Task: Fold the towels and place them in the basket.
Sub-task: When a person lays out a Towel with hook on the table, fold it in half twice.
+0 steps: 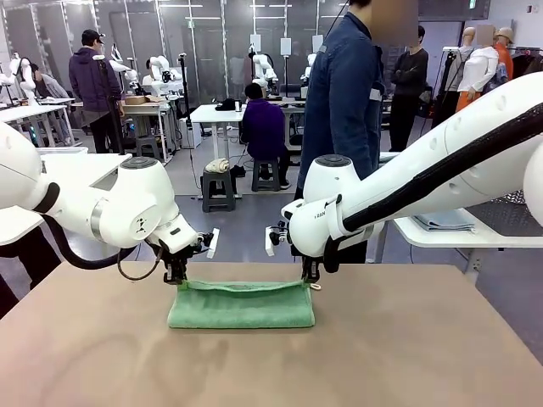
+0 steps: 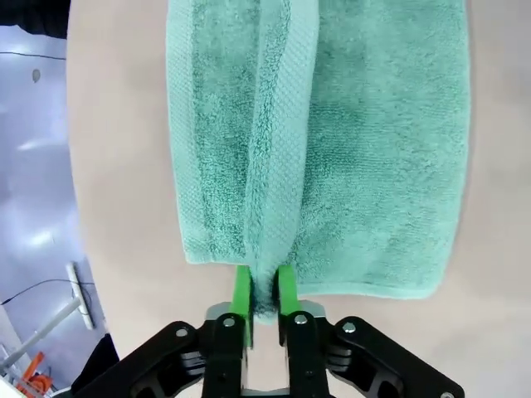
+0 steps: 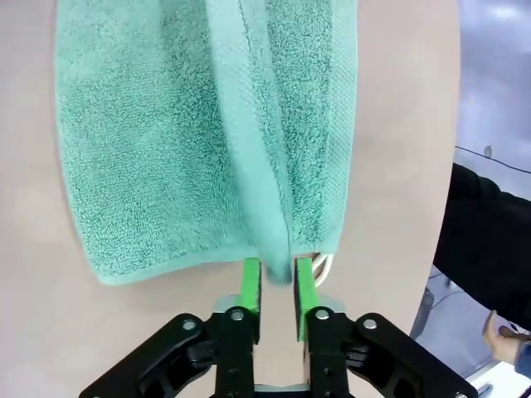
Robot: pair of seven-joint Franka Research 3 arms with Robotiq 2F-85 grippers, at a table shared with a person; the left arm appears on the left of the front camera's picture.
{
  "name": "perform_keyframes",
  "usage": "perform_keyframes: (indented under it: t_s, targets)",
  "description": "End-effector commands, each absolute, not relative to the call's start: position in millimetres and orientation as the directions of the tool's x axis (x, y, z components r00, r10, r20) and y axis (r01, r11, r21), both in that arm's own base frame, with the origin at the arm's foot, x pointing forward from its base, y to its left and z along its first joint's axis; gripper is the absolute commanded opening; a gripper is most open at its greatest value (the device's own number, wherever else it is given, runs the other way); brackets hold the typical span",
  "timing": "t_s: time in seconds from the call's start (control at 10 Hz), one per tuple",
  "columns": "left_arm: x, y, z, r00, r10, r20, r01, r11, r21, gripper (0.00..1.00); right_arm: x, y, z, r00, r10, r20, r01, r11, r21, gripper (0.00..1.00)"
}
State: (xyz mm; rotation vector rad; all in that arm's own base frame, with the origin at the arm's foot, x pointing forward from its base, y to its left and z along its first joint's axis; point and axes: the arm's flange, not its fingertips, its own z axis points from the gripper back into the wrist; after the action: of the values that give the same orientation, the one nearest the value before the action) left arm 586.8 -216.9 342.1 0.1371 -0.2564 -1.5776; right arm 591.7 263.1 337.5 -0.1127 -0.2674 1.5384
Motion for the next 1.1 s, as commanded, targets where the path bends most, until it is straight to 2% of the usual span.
perform_keyframes:
  t_s: [0.0, 0.1, 0.2, 0.3, 0.4, 0.5, 0.7, 1.0]
  targets:
    - [591.0, -214.4, 345.5, -0.073, -0.995, 0.067, 0.945, -0.048, 0.324, 0.43, 591.5, 264.6, 334.5, 0.009, 0.995, 0.099, -0.961, 0.036, -0.273, 0.51]
    - [589.2, -214.3, 351.2, -0.084, -0.994, 0.069, 0.932, -0.054, 0.359, 0.46, 591.2, 264.6, 338.5, 0.0, 0.995, 0.103, -0.957, 0.03, -0.29, 0.35]
    - [588.2, -214.6, 359.9, -0.094, -0.993, 0.077, 0.929, -0.06, 0.365, 0.63, 591.1, 263.6, 346.0, -0.006, 0.994, 0.111, -0.952, 0.028, -0.306, 0.71]
    - [586.4, -214.7, 368.2, -0.093, -0.99, 0.102, 0.941, -0.054, 0.334, 0.66, 588.3, 263.3, 356.1, 0.012, 0.992, 0.125, -0.952, 0.049, -0.301, 0.55]
    - [577.3, -218.2, 382.0, -0.076, -0.988, 0.136, 0.961, -0.036, 0.273, 0.82, 578.2, 265.0, 372.2, 0.045, 0.985, 0.164, -0.957, 0.089, -0.277, 0.91]
    - [562.5, -222.6, 403.0, -0.047, -0.991, 0.122, 0.977, -0.021, 0.214, 0.84, 562.8, 265.6, 392.9, 0.069, 0.982, 0.178, -0.963, 0.112, -0.244, 0.74]
    - [530.1, -224.4, 459.0, -0.059, -0.991, 0.123, 0.991, -0.043, 0.13, 0.84, 528.4, 264.2, 450.3, 0.112, 0.978, 0.178, -0.969, 0.147, -0.2, 0.74]
    - [494.1, -200.3, 506.4, -0.051, -0.983, 0.177, 0.986, -0.022, 0.163, 0.84, 471.6, 255.2, 525.5, 0.258, 0.952, 0.163, -0.937, 0.288, -0.198, 0.74]
